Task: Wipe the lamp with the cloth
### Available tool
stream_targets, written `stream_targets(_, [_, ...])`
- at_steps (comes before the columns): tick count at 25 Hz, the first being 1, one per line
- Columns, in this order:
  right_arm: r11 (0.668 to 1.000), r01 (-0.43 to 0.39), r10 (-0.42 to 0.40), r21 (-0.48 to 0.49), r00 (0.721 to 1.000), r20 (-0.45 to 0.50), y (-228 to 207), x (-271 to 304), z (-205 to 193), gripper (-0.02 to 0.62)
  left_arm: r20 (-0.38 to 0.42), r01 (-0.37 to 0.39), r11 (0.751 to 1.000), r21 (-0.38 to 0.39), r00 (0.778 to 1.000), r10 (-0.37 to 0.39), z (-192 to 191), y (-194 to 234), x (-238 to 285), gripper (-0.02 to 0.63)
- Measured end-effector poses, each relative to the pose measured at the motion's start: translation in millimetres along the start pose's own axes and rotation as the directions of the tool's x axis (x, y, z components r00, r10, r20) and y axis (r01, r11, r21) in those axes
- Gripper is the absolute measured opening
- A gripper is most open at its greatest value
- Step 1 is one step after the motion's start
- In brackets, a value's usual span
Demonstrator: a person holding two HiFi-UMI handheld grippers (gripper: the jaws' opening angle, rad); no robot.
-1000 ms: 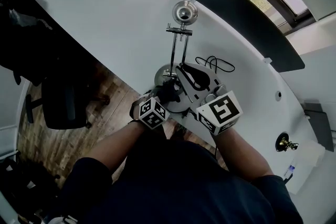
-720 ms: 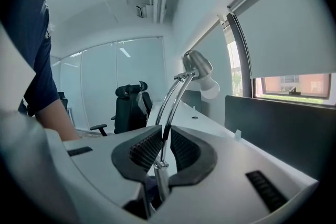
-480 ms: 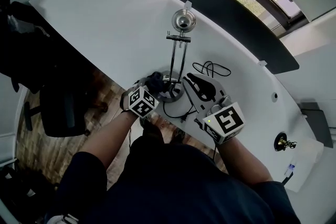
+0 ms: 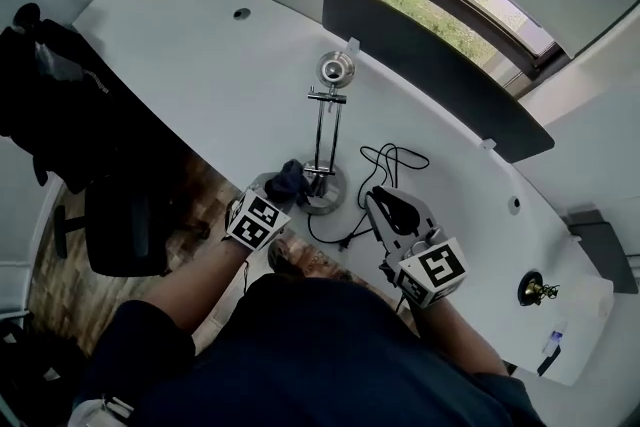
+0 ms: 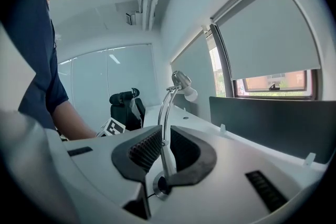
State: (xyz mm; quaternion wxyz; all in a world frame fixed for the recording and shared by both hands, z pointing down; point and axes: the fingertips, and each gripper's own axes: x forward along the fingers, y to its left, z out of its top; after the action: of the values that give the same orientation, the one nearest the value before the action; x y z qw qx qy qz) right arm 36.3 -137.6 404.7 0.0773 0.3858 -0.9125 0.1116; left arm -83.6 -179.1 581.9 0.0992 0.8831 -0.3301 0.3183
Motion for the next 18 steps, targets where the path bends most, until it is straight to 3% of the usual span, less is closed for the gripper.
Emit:
stream_targets(6, [0.999, -0.04, 0.038, 0.03, 0.998, 0.05, 12, -20, 2, 0.043, 0.169, 0.043, 0.991, -0.126, 0.985, -0.021, 45, -37, -59, 0.069])
stream_targets(11, [0.994, -0.106, 0.105, 0.013, 0.992, 0.069, 30, -27, 5, 0.041, 0.332, 0.09, 0.975, -0.205, 0.943, -0.017, 97, -70, -103, 0.069])
stream_targets(18, [0.983, -0.181, 0.184, -0.034, 0.979, 0.088, 50, -47, 8, 0.029, 0.458, 0.142, 0.966, -0.217, 0.888, -0.028, 143, -115, -140, 0.069])
